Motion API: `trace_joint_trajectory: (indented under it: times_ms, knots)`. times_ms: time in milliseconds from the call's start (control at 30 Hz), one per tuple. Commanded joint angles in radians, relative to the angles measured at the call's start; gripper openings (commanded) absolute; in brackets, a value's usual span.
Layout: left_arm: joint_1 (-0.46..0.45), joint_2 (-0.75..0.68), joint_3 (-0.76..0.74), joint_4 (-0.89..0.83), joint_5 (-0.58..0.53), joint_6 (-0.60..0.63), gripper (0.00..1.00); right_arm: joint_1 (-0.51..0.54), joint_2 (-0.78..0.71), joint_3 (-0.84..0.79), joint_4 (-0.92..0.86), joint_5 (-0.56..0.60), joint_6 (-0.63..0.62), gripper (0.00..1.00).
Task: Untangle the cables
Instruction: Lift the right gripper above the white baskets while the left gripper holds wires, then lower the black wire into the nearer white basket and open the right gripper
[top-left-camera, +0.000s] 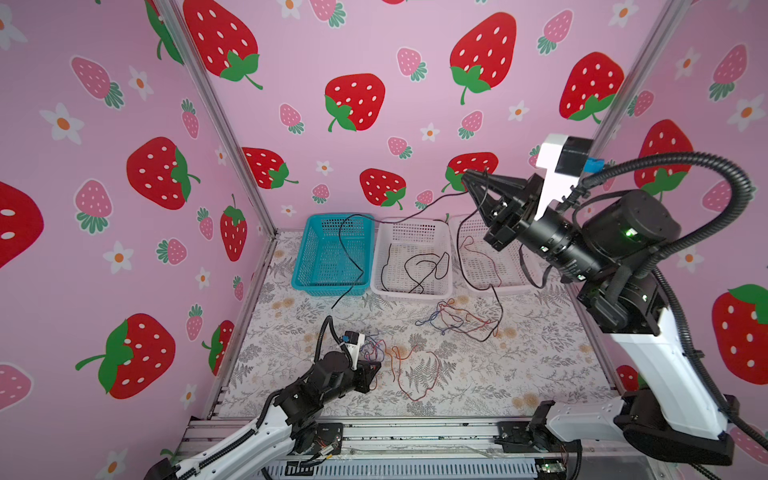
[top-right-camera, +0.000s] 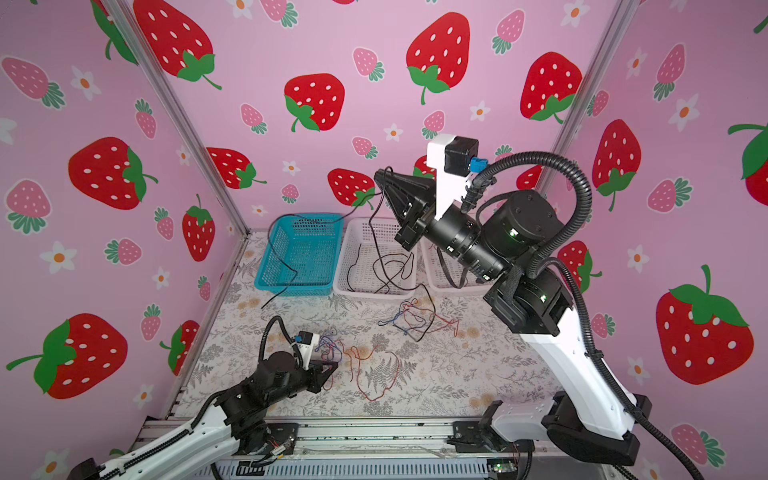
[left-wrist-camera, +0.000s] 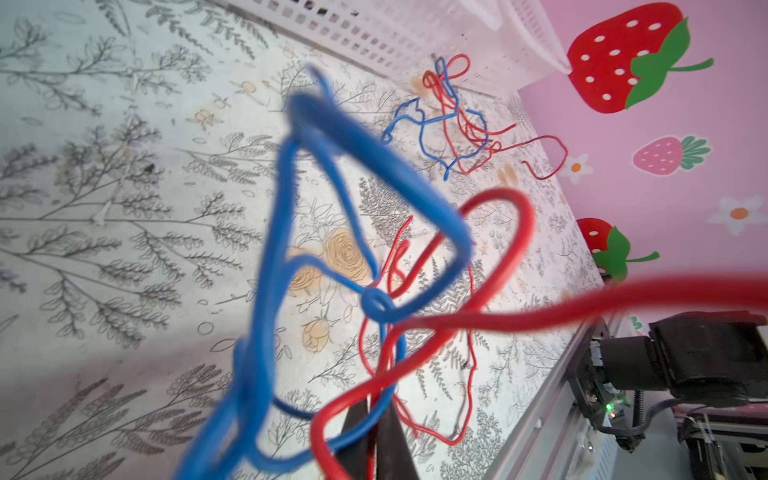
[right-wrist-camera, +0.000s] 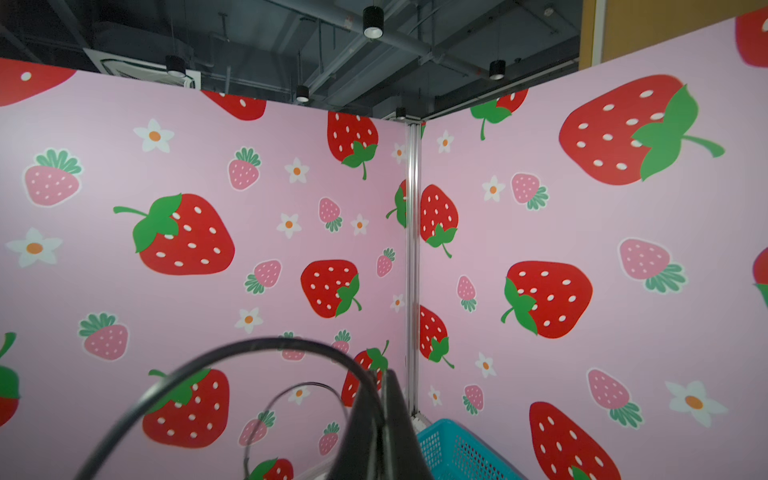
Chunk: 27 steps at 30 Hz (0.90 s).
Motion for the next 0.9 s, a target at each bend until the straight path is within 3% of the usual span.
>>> trace_joint_trajectory:
  times_ms: [0, 267, 467, 867]
  knots:
    - [0.017, 0.008, -0.013, 0.006, -0.014, -0.013, 0.0, -0.021, 0.111, 0.159, -0.138, 0.065, -0.049, 0.0]
    - [0.024, -0.006, 0.02, -0.013, 0.001, -0.008, 0.0, -0.177, 0.271, 0.194, -0.06, -0.046, 0.012, 0.0]
    - [0.024, -0.037, 0.036, -0.044, 0.04, -0.011, 0.0, -0.241, 0.433, 0.341, -0.067, -0.069, 0.001, 0.0]
    - [0.024, -0.174, 0.044, -0.117, 0.071, -0.066, 0.0, -0.303, 0.575, 0.226, 0.051, -0.041, -0.002, 0.0]
